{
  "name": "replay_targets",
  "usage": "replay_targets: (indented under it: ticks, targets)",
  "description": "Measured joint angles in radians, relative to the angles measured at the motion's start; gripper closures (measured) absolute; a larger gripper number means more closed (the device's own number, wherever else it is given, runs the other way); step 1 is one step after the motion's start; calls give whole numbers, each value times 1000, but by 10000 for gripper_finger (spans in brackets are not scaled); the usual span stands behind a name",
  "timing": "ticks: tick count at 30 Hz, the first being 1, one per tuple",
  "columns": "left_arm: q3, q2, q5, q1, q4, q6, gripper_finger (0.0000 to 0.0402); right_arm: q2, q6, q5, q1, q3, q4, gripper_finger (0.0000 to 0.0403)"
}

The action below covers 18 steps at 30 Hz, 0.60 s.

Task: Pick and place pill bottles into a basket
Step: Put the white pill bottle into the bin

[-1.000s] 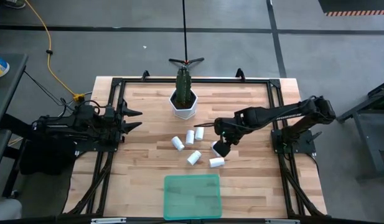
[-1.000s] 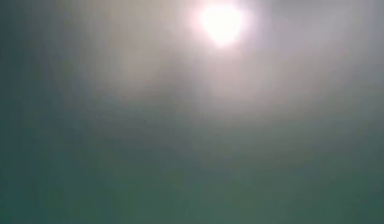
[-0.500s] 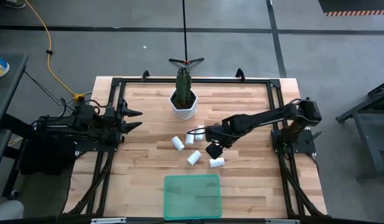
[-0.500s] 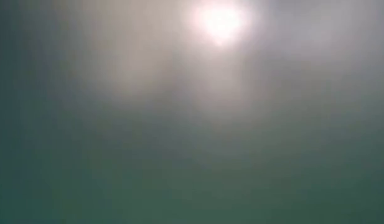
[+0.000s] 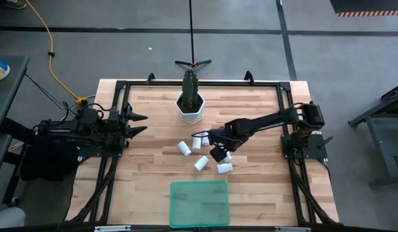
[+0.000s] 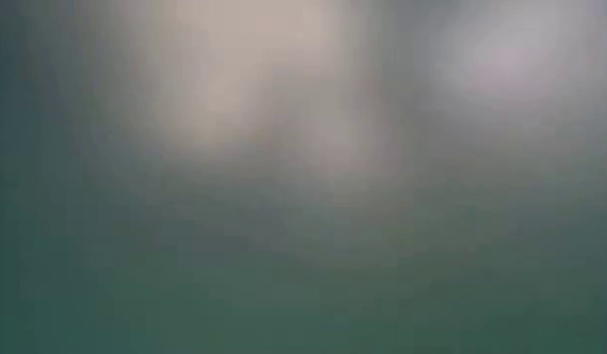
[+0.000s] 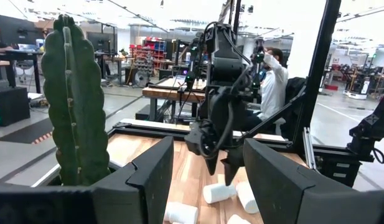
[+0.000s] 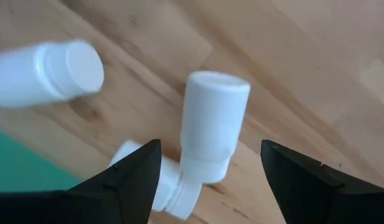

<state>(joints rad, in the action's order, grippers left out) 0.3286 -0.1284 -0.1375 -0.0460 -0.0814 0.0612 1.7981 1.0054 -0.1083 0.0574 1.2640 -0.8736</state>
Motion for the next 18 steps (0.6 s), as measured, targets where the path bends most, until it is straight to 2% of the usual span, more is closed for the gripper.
replay_targets:
  ticks: [18]
  targets:
    - [0, 0, 0, 0, -29, 0, 174, 0, -7, -1, -12, 0, 24, 137]
